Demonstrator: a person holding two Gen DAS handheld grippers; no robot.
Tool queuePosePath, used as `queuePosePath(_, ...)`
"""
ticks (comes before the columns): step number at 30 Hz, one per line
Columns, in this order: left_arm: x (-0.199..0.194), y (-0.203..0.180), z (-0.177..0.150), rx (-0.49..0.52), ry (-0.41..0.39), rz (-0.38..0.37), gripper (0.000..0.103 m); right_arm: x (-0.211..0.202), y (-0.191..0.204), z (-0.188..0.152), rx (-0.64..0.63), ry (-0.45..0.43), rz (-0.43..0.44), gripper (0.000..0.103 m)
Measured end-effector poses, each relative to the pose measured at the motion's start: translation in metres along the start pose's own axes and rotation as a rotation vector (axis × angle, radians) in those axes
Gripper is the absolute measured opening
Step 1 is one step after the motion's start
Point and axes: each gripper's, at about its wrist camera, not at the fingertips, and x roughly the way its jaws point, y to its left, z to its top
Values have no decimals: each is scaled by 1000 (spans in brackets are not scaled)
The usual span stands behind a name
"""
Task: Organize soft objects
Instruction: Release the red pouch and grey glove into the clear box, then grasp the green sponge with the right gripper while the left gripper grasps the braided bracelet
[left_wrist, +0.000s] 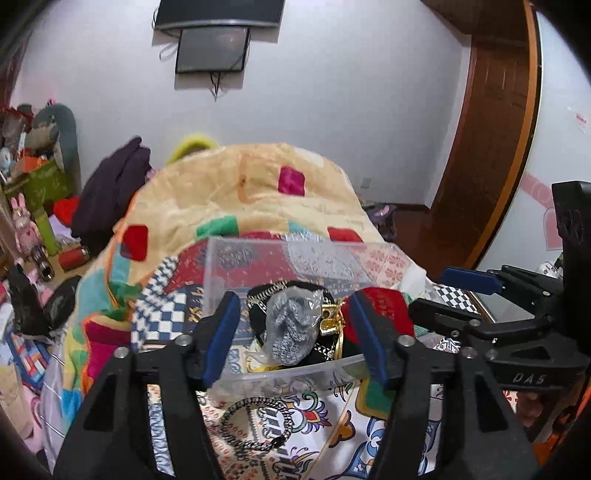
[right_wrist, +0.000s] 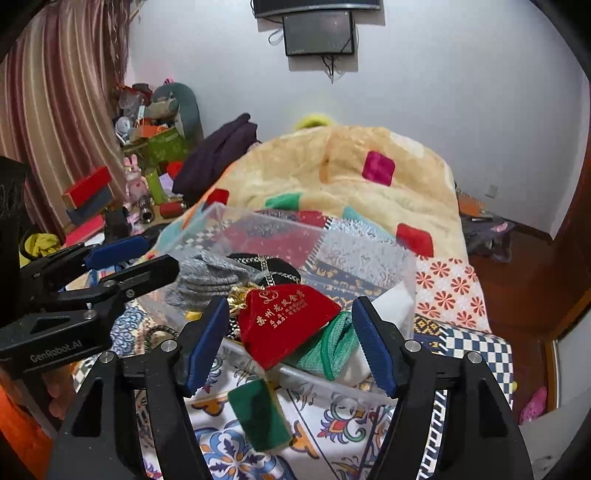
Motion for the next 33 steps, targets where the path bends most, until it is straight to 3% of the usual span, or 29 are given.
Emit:
queuePosePath(5, -24, 1, -3, 19, -42, 36, 84, -19, -2, -5, 8, -23, 13, 75)
queuePosePath(9, -26, 7, -15, 18, -19, 72, 95, -23, -2, -16, 7, -9, 21, 77)
queuePosePath(20, 19, 27, -78, 18, 219, 137, 95, 25, 1, -67, 41, 197, 68, 77)
queuePosePath(24, 25, 26, -83, 31, 242, 147, 93, 41, 3, -74, 40, 244, 75, 77)
queuePosePath(26, 24, 21, -83, 51, 236, 145, 93, 46, 4, -77, 39, 259, 83, 74)
queuePosePath(33, 36, 13, -88, 90, 295, 140, 74, 52, 12, -81, 19, 290, 101, 41)
